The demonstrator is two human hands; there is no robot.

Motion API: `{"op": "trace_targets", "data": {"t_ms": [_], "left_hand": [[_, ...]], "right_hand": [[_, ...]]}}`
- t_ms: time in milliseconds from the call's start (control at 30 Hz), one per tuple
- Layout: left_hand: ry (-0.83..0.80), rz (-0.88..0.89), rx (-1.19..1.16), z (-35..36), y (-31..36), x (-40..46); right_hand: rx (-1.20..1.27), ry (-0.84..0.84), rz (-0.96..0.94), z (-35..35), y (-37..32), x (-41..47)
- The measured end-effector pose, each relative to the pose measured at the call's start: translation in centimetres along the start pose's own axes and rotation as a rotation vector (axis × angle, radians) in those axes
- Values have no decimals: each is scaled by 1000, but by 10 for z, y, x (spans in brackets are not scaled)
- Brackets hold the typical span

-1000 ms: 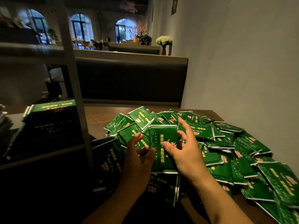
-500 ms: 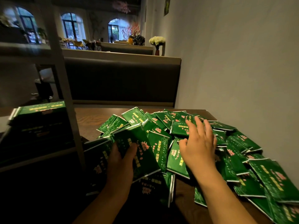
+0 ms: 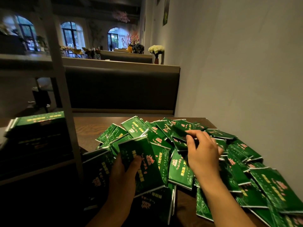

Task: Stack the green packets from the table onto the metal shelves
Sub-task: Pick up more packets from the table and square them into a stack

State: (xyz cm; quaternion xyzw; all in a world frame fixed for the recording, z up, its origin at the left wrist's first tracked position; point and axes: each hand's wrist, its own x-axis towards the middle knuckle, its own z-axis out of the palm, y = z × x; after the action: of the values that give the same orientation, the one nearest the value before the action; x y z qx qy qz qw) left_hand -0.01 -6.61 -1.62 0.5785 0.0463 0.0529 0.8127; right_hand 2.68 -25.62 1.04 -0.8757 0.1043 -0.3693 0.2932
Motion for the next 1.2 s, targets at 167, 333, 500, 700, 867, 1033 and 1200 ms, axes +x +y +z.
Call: {"op": "trace_targets", "data": {"t_ms": [167, 333, 500, 700, 867, 1033, 1200], "left_hand": [[-17, -55, -94, 2, 2, -1], [-22, -35, -90, 5, 3, -1], [-13, 25, -24, 3, 4, -1], [-35, 51, -24, 1, 6, -1], [-70, 13, -9, 2, 5, -5], [-63, -7, 5, 2, 4, -4], [-52, -26, -49, 2, 6, -8]], "right_hand": [[744, -340, 144, -8, -34, -17], [764, -565, 178, 5, -34, -27], [521, -392, 22, 1, -24, -20], [-206, 102, 151, -18, 25, 20], [-516, -206, 468, -25, 42, 23], [-535, -251, 499, -26, 46, 25], [-264, -106, 375, -27, 38, 24]]}}
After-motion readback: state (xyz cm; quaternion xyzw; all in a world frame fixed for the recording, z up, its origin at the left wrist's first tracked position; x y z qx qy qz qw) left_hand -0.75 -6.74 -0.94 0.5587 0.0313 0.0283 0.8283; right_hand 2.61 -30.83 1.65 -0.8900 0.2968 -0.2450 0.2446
